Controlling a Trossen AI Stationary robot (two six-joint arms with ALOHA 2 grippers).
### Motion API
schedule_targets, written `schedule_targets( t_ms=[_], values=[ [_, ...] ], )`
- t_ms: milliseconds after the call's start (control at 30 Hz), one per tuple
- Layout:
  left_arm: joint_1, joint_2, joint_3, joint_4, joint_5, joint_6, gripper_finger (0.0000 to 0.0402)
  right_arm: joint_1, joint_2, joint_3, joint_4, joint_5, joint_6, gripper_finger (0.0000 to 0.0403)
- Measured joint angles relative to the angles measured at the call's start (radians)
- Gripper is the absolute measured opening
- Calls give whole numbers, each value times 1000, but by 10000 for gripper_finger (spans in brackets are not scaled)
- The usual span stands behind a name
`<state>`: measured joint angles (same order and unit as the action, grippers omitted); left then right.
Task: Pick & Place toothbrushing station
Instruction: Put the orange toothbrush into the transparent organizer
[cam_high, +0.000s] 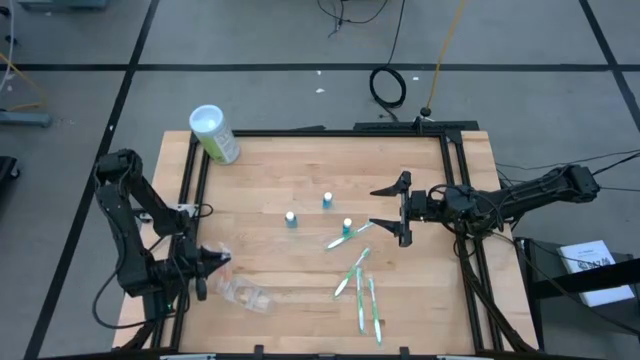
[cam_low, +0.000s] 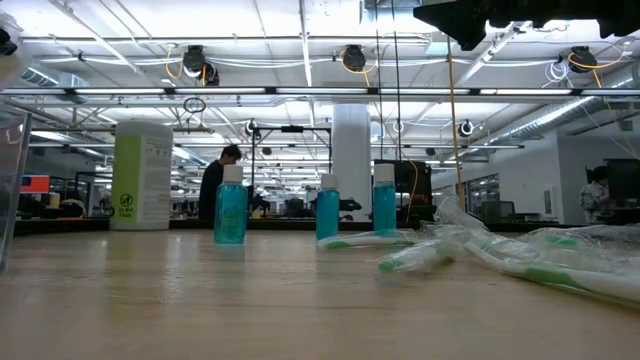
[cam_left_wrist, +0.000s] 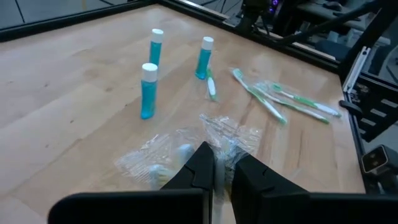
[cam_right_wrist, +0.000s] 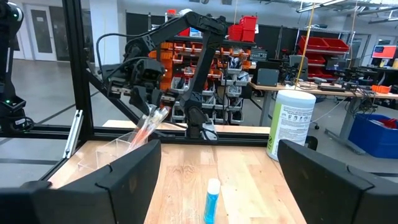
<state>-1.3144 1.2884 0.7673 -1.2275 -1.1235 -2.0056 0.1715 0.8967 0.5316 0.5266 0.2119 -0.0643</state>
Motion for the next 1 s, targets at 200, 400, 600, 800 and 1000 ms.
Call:
schedule_targets(
  t_ms=[200, 400, 600, 800, 1000],
  values=[
    [0, -1, 6, 2, -3, 10, 26, 0, 0, 0, 0, 0, 0, 318],
    [0, -1, 6, 2, -57, 9, 72, 0, 0, 0, 0, 0, -1, 318],
    [0, -28, 14, 29, -90, 8, 166, 0, 0, 0, 0, 0, -3, 318],
    [0, -61, 54, 47, -90, 82, 241, 0, 0, 0, 0, 0, -4, 318],
    [0, -73, 153, 70, -191, 319, 279, 0, 0, 0, 0, 0, -4, 318]
  ],
)
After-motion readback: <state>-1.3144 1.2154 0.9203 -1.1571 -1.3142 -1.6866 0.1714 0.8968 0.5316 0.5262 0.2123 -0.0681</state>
